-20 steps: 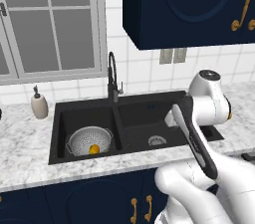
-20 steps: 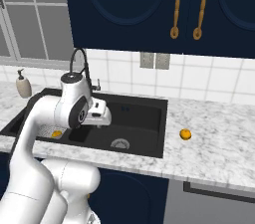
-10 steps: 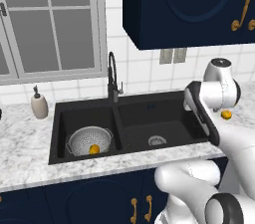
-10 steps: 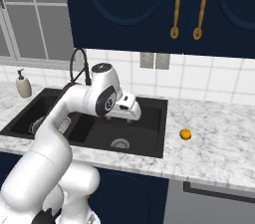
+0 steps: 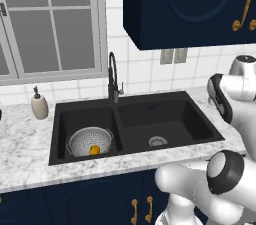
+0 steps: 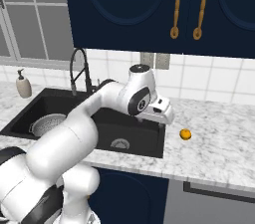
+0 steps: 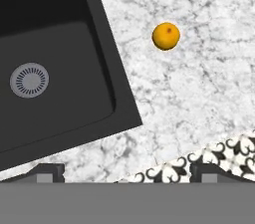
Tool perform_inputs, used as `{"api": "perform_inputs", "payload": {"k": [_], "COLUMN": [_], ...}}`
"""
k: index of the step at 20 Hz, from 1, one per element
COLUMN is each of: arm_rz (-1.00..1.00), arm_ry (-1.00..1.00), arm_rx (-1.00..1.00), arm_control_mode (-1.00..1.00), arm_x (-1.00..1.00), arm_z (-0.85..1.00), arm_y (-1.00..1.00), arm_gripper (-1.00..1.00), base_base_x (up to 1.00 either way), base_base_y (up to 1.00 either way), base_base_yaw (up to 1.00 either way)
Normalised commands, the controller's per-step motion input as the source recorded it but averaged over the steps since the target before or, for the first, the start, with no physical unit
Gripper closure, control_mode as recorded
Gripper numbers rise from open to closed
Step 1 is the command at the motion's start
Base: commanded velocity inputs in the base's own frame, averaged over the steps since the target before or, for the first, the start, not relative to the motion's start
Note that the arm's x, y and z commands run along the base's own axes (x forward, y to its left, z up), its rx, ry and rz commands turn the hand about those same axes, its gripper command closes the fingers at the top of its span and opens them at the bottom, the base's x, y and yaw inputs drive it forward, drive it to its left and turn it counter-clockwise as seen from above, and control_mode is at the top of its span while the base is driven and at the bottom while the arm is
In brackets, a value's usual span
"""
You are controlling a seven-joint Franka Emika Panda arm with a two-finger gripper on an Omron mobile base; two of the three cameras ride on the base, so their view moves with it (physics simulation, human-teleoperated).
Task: Put the colander in the sink, put the tangerine, mango in the colander, and turn on the sink faucet and pour water over the colander.
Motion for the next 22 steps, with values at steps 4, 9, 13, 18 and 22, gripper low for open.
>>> {"api": "perform_inputs", "payload": {"k": [4,9,13,18,22], "arm_rz": [0.09,0.17,0.12,0.02,0.00], "arm_ry": [-0.02,-0.01,0.00,0.00,0.00], "arm_rx": [0.04,0.03,0.02,0.00,0.00], "arm_control_mode": [-1.00,-1.00,-1.00,-1.00,-1.00], "arm_x": [0.14,0.18,0.31,0.32,0.27], "arm_z": [-0.25,-0.29,-0.24,-0.07,-0.09], "arm_y": [-0.81,-0.69,-0.47,-0.09,-0.02], "arm_gripper": [-1.00,-1.00,-1.00,-1.00,-1.00], "base_base_x": [0.00,0.00,0.00,0.00,0.00], "base_base_y": [0.00,0.00,0.00,0.00,0.00], "base_base_yaw": [0.00,0.00,0.00,0.00,0.00]}}
